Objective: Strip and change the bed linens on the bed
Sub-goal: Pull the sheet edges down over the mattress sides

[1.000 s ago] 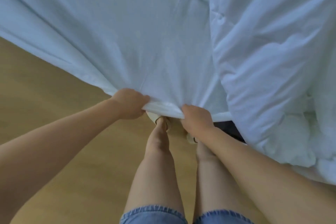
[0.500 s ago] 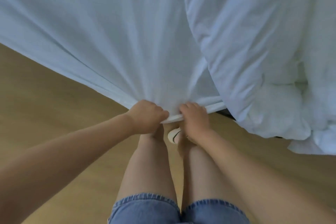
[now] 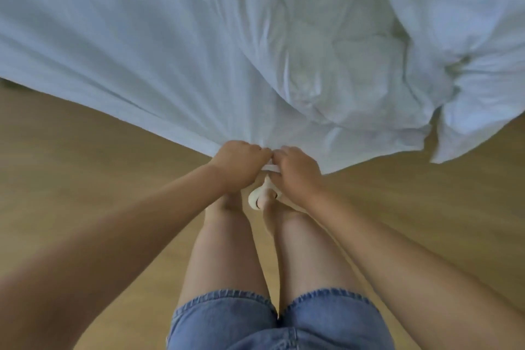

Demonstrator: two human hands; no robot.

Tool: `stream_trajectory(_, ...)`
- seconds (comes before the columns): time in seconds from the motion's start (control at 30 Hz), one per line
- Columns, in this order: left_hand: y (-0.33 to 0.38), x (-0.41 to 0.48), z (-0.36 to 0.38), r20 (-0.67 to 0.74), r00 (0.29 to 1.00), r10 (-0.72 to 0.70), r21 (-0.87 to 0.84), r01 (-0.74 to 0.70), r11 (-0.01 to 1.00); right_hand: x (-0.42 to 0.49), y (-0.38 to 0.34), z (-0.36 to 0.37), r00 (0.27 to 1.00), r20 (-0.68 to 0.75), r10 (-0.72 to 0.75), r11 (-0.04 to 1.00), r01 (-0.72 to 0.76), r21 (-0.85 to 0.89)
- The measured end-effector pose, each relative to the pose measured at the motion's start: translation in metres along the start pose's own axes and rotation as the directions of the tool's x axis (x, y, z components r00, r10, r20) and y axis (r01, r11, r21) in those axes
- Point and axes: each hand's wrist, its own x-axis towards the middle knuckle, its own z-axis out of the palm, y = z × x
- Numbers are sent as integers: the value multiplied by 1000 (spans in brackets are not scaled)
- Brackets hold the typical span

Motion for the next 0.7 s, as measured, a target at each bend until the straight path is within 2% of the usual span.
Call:
stream_trajectory(0.07, 8, -14, 4, 77, 994, 72, 70, -77, 995, -3, 40, -5, 999, 34, 21, 983, -14, -183)
stream_trajectory(0.13, 13, -25, 4, 77, 996, 40, 66, -45, 997, -7, 72, -11, 997, 38, 61, 967, -49, -250)
stream_trajectory(0.2, 15, -23, 0, 74, 997, 3, 74, -9, 997, -16, 91, -11, 994, 52, 96, 974, -83, -210)
stream_trajectory(0.3, 22, -3, -2, 161, 987, -8, 90, -7, 996, -54, 94, 15, 969, 205, 135, 964, -80, -254)
stream_trajectory(0.4, 31, 22, 2, 251, 968, -11, 68, -6, 998, -74, 88, 32, 971, 212, 111, 978, -69, -196)
stream_trajectory(0.5, 39, 38, -5, 256, 966, -22, 67, 5, 998, -52, 88, 15, 968, 223, 116, 982, -77, -175)
stream_trajectory(0.6, 43, 49, -14, 213, 977, -9, 64, -5, 998, -36, 84, -6, 997, 77, 11, 987, 1, -158)
stream_trajectory(0.7, 41, 54, -27, 206, 979, -10, -58, 22, 998, -26, 68, -36, 979, -185, -89, 995, 96, 34)
